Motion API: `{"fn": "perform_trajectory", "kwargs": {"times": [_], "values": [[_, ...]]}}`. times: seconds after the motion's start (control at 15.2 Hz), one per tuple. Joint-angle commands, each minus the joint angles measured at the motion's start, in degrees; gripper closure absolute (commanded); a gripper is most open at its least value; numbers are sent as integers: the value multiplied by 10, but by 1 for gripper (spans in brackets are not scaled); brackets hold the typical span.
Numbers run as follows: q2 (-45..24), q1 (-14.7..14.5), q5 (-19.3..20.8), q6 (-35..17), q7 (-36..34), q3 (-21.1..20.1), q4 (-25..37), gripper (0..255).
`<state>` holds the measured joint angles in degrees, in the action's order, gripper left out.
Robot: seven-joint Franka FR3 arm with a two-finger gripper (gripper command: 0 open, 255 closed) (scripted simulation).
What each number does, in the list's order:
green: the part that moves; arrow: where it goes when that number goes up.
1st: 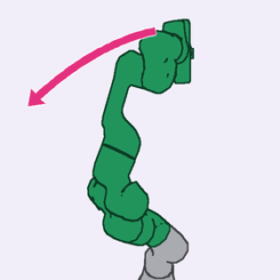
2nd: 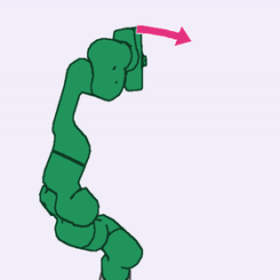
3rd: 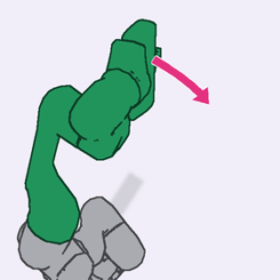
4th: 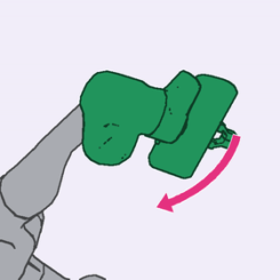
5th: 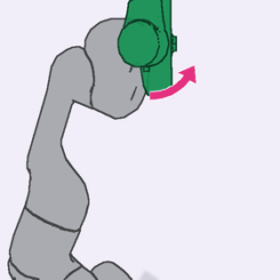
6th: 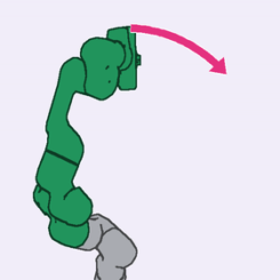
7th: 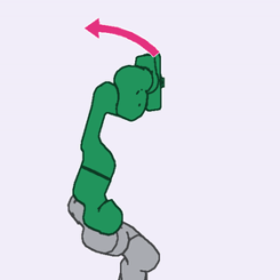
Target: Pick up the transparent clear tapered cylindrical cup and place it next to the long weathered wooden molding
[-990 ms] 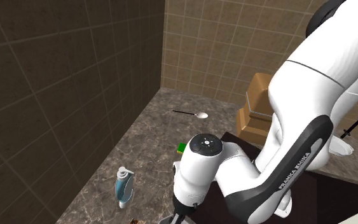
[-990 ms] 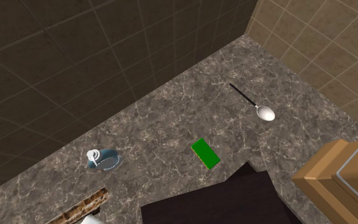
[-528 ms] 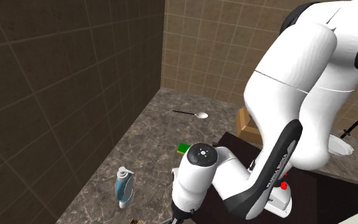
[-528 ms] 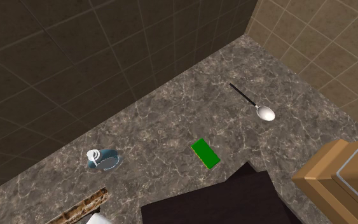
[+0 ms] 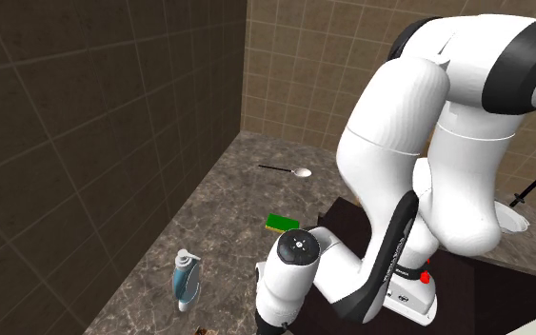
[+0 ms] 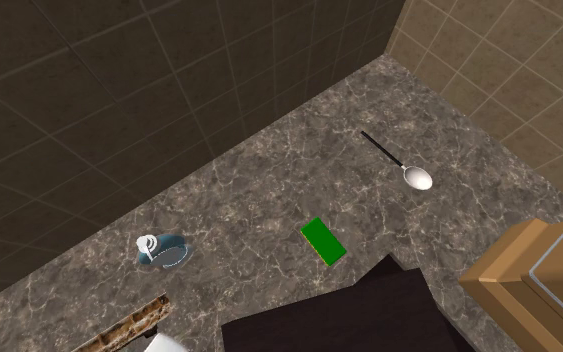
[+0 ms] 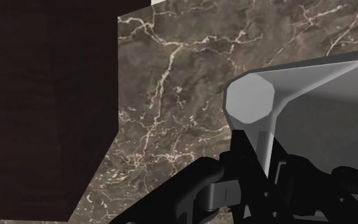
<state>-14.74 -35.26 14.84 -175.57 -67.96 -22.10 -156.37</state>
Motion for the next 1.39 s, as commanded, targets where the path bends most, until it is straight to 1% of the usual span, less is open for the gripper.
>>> {"fn": "perform_trajectory", "kwargs": {"times": [0.0,0.4,0.46,0.79,0.86,0.92,0.99,1.06,1.19,1.32], "values": [[-4,-7,5,-4,-3,9,1,255],[-4,-7,5,-4,-3,9,1,255],[-4,-7,5,-4,-3,9,1,0],[-4,-8,5,-4,-3,9,1,0],[23,43,-25,16,20,-47,-8,0],[51,99,-69,37,54,-112,-17,0],[81,154,-135,58,101,-182,-24,0],[109,192,-201,78,149,-234,-27,0],[110,178,-206,78,153,-221,-27,0],[110,176,-206,78,153,-219,-27,0]]}}
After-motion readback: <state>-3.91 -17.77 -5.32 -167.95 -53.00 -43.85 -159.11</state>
